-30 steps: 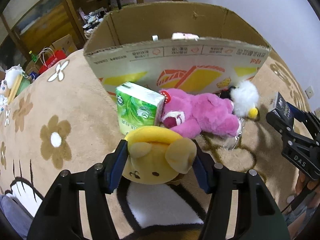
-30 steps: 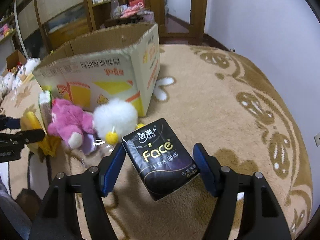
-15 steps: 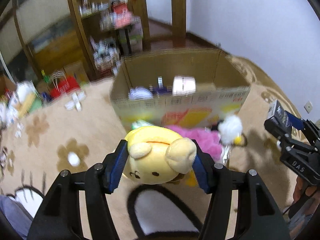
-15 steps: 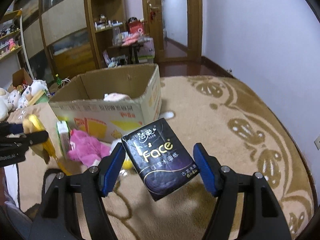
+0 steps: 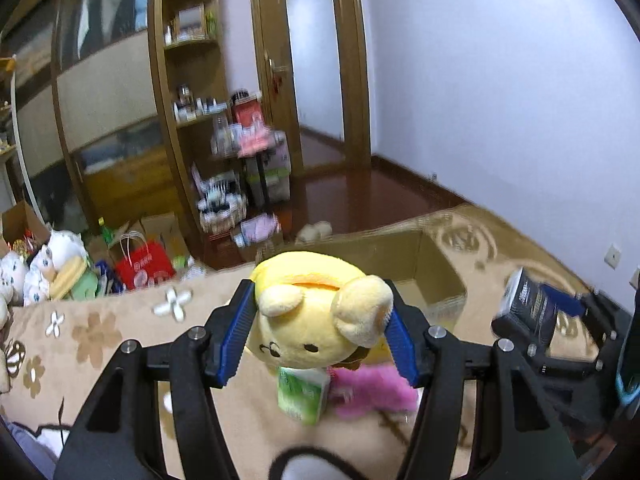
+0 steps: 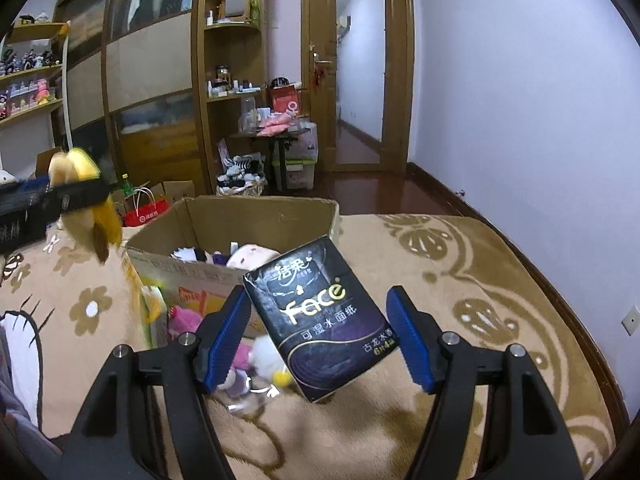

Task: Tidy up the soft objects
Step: 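Carry both items over the box and open both tools to release them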

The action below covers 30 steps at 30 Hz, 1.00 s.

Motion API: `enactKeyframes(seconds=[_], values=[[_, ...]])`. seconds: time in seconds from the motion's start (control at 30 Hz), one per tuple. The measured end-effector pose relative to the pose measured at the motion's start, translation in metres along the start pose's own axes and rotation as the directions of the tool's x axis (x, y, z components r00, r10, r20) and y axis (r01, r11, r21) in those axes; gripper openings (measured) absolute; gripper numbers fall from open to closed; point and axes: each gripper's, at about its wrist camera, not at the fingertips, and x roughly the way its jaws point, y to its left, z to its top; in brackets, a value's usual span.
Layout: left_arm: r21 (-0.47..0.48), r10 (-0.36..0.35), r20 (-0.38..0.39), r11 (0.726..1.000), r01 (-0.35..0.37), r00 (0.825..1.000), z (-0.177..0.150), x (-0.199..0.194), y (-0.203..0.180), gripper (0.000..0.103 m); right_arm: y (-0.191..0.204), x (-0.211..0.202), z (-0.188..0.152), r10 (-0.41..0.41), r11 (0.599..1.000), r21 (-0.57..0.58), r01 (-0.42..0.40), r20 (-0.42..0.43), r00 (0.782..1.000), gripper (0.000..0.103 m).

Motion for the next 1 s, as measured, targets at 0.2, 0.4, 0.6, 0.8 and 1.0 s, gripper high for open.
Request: enactKeyframes(seconds=[0.2,0.4,0.6,0.8,1.0], values=[[0.0,-0.011,0.099,1.0,0.011,0.995,0.027,-0.001,0.007,0.06,0.005,0.004,0.019,0.025,1.0,-0.006,-0.025,0.026,0.999,0.074],[-0.001,0.001,0.115,1.0,-0.001,0.993,0.038,0.019,0.014,0.06,0.01,0.011,0.043,0.049,0.998,-0.032,-0.047,0.073,0.996,0.074],[-0.021,-0.024,0.076,0.999,0.025,0.997,0.038,0.051,0.018,0.06,0.013,0.023,0.065,0.092,0.993,-0.082,-0.083,0.107,0.99,0.074],[-0.059,-0.019,0.013,0.998,0.02,1.0,0.031,0.08,0.025,0.061,0.026,0.035,0.077,0.123,0.986,-0.129,-0.107,0.125,0.985,0.074],[-0.095,-0.029,-0.05,0.995,0.024,0.998,0.024,0.107,0.037,0.061,0.034,0.064,0.068,0.125,0.986,-0.121,-0.115,0.072,0.99,0.074]])
